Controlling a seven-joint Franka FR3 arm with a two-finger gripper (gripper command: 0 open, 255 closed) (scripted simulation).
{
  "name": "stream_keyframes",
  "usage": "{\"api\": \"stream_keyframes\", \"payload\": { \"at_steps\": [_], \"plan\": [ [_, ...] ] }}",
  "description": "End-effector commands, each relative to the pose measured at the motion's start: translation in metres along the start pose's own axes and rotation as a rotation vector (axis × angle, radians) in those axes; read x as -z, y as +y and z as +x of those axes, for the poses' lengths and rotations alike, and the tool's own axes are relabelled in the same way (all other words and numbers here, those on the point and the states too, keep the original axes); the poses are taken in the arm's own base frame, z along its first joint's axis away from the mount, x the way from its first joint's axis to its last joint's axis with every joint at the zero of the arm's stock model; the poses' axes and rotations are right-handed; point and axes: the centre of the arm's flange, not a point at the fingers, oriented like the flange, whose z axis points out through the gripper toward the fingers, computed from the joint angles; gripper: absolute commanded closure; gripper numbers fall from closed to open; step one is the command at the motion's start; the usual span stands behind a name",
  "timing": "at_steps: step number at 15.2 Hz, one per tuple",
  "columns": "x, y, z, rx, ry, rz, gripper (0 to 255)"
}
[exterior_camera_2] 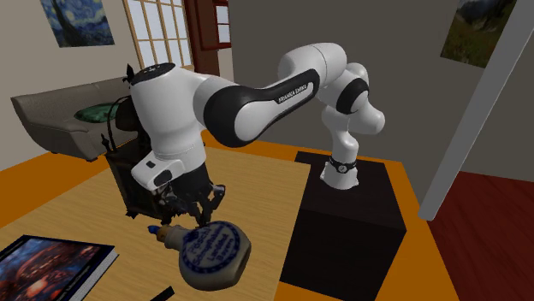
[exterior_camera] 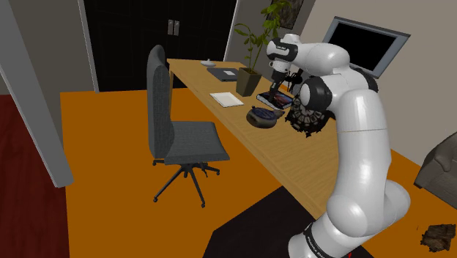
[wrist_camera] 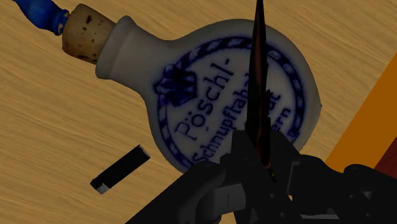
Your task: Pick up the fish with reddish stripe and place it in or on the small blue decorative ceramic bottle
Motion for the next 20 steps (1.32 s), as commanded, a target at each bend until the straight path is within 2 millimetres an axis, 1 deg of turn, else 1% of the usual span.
{"api": "stream_keyframes", "payload": {
  "at_steps": [1, 6, 7, 12, 15, 16, 20],
  "plan": [
    [-0.001, 0.000, 0.000, 0.000, 0.000, -0.001, 255],
    [-0.001, 0.000, 0.000, 0.000, 0.000, -0.001, 255],
    [-0.001, 0.000, 0.000, 0.000, 0.000, -0.001, 0],
    [-0.001, 0.000, 0.000, 0.000, 0.000, -0.001, 0],
    [0.038, 0.000, 0.000, 0.000, 0.000, -0.001, 0],
    [0.049, 0.000, 0.000, 0.000, 0.000, -0.001, 0],
    [0.049, 0.000, 0.000, 0.000, 0.000, -0.001, 0]
  ]
}}
